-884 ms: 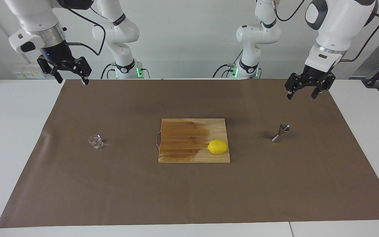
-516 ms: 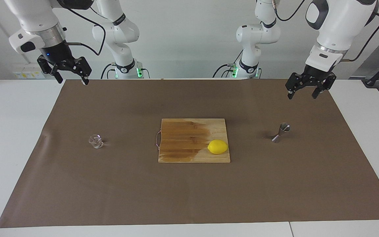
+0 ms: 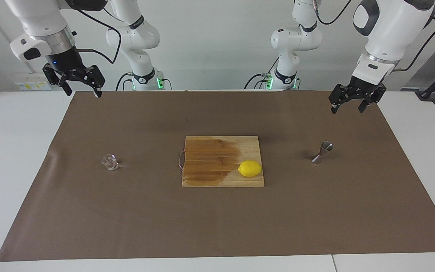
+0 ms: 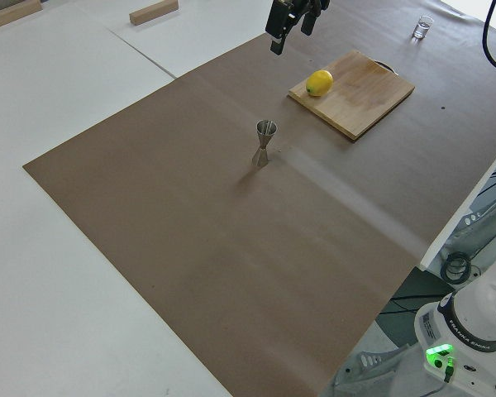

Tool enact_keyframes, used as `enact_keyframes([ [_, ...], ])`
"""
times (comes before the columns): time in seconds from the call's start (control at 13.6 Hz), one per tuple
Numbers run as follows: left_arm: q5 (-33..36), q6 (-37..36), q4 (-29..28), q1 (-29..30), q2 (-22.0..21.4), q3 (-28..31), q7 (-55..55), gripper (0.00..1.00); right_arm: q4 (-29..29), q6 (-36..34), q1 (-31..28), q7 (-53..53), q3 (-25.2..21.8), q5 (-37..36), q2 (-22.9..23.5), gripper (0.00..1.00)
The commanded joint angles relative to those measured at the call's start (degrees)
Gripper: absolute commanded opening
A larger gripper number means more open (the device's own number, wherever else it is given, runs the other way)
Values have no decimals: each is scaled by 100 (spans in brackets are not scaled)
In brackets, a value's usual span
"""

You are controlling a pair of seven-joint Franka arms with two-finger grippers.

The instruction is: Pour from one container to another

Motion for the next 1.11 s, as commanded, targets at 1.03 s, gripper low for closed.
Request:
enact_keyframes([
  [1.03,-1806,-1991,1243,1240,1512,-82,-1995,100,-40,-20,-18,31,26,-18,-72,100],
])
